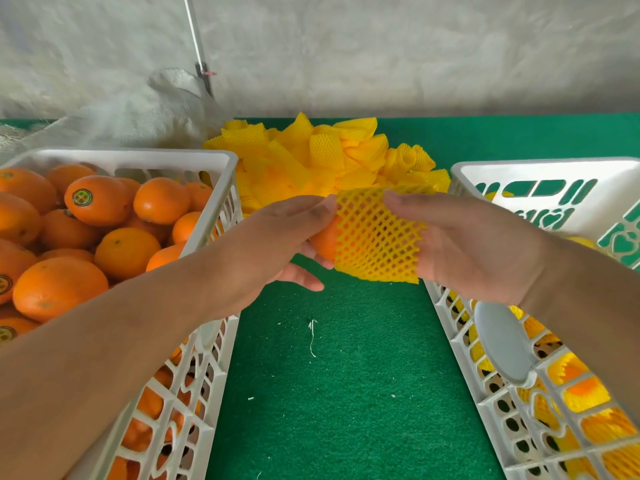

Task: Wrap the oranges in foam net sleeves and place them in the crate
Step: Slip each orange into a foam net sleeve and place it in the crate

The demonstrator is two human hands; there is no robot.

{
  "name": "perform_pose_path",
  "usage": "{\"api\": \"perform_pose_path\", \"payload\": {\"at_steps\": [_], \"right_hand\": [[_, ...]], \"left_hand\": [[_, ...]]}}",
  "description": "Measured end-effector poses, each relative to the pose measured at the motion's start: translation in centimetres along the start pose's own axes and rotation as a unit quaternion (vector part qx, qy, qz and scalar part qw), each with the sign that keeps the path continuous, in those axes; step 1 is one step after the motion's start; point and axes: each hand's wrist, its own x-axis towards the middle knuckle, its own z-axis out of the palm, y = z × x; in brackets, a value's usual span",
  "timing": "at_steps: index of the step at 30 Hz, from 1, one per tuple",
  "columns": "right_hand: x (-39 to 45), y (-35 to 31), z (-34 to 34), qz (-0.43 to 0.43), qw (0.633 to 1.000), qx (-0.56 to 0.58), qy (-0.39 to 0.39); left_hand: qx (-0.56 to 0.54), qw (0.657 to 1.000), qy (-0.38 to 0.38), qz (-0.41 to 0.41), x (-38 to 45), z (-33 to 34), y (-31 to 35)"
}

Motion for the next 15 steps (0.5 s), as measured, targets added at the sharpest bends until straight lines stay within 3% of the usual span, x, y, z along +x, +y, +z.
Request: {"api": "perform_pose_path", "payload": {"at_steps": [11, 15], "right_hand": [[-0.12, -0.06, -0.29, 0.009, 1.000, 0.021, 0.008], [-0.09, 0.08, -0.30, 0.007, 1.000, -0.002, 0.006]], "left_hand": [[0.034, 0.999, 0.016, 0.039, -0.01, 0.16, -0.07], [0.127, 0.986, 0.046, 0.094, -0.26, 0.30, 0.12]]}}
